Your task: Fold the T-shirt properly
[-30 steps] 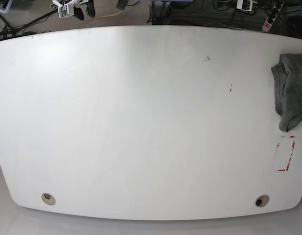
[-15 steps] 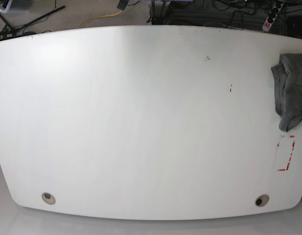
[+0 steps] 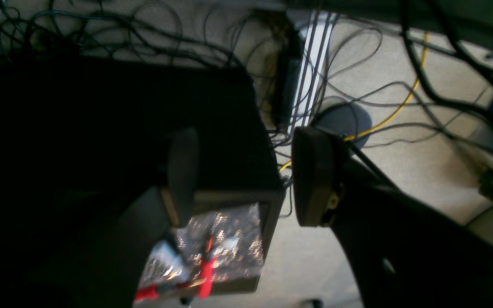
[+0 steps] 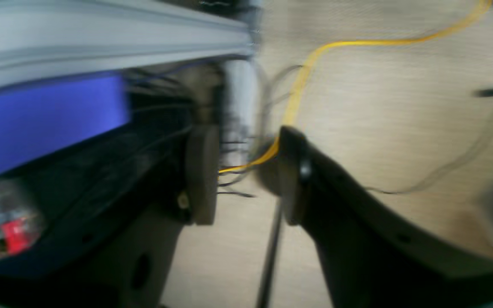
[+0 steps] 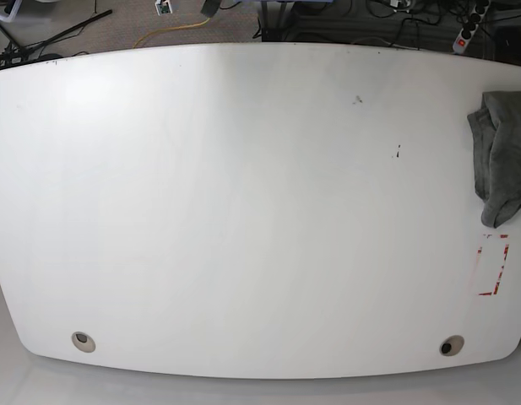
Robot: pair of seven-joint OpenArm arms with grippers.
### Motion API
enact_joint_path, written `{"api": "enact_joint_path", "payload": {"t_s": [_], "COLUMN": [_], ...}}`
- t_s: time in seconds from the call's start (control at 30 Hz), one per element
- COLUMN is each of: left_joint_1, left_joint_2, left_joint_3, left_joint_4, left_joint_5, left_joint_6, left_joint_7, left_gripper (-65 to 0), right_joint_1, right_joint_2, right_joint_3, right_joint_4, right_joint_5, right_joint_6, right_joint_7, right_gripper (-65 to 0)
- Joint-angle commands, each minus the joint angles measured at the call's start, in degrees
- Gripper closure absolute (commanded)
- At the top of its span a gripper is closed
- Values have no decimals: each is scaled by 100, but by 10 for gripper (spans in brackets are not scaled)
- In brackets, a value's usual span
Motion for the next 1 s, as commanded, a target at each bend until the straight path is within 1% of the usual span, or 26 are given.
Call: {"api": "enact_joint_path", "payload": {"t_s": [0.0, 0.1, 0.2, 0.33, 0.43, 0.5, 0.57, 0.63, 0.7, 0.8, 0.97], "left_joint_1": [-130, -578, -982, -1501, -1563, -1782, -1914, -1949, -1976, -2125, -2152], "left_joint_2": [-5, -84, -92, -84, -66, 22, 66, 83, 83, 83, 92], "left_joint_3": [80, 256, 414, 730, 836, 845, 845, 880, 959, 1003, 994], "left_joint_4": [-344, -907, -1504, -2049, -2137, -2181, -2199, -2287, -2445, -2612, -2647], "left_joint_5": [1, 1, 1, -8, -8, 1, 1, 1, 1, -8, -8], "left_joint_6": [53, 158, 431, 598, 914, 1169, 1310, 1380, 1380, 1380, 1389], "left_joint_7": [-29, -21, -29, -29, -73, -117, -82, -73, -100, -109, -109], "left_gripper": [-322, -322, -322, -321, -321, -321, -321, -321, -321, -322, -322], "right_joint_1": [92, 426, 787, 1182, 1332, 1428, 1499, 1560, 1622, 1692, 1692], "right_joint_2": [8, 8, 8, 8, 8, 8, 8, 8, 0, -9, -9], "right_joint_3": [-85, -147, -147, -147, -129, -120, -120, -138, -138, -138, -147], "right_joint_4": [-183, -534, -1053, -1536, -1747, -1844, -1950, -2090, -2222, -2310, -2292], "right_joint_5": [-74, -109, -109, -109, -101, -101, -101, -101, -101, -101, -109], "right_joint_6": [-108, -389, -556, -574, -574, -583, -583, -644, -706, -723, -714], "right_joint_7": [33, 24, 42, 50, 50, 33, 33, 42, 50, 59, 68], "right_gripper": [-216, -217, -219, -219, -220, -222, -222, -222, -224, -224, -224]}}
